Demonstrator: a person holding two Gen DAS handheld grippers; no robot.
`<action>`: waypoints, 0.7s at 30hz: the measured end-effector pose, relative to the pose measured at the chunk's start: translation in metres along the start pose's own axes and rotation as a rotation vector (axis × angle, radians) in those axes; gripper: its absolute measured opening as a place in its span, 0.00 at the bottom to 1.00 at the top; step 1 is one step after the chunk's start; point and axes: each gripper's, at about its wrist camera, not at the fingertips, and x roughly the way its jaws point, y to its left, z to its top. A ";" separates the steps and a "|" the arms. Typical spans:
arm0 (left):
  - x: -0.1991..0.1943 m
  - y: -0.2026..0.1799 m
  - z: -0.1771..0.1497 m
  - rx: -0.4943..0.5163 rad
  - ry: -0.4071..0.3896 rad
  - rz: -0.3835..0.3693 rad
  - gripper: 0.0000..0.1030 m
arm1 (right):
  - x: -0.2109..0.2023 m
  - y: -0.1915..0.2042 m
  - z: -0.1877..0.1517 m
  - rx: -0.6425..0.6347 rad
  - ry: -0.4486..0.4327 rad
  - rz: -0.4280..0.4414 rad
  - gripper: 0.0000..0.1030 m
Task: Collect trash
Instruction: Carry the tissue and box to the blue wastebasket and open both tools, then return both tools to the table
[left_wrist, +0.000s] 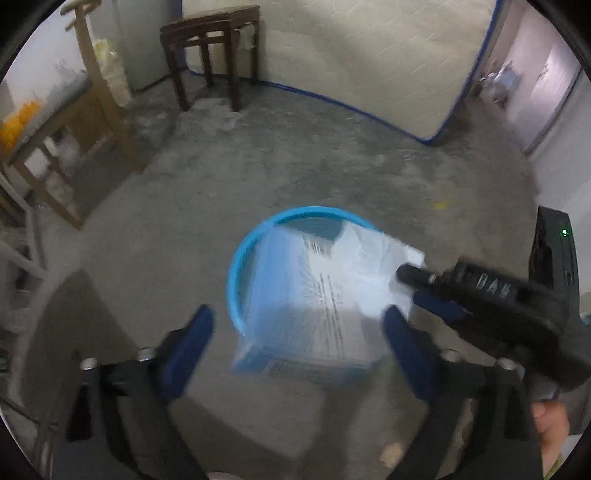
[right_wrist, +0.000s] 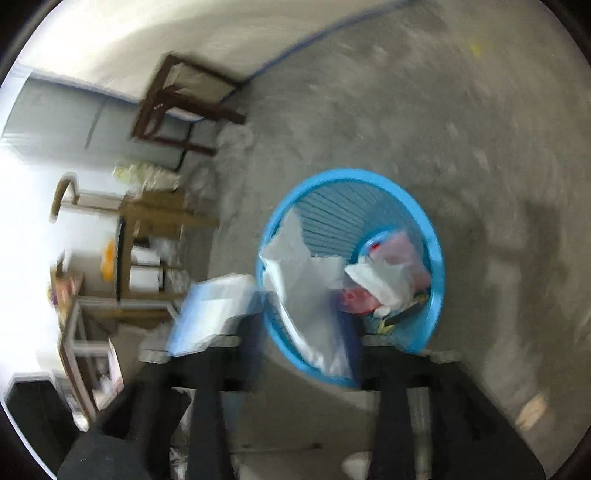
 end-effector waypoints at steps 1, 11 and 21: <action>0.001 0.001 -0.003 -0.010 -0.003 0.006 0.91 | 0.004 -0.006 0.002 0.031 0.002 -0.012 0.56; -0.072 0.032 -0.005 -0.179 -0.138 -0.075 0.91 | -0.040 -0.032 -0.018 0.010 -0.037 -0.037 0.57; -0.282 0.054 -0.066 -0.135 -0.386 -0.175 0.93 | -0.148 0.067 -0.087 -0.412 -0.068 0.059 0.66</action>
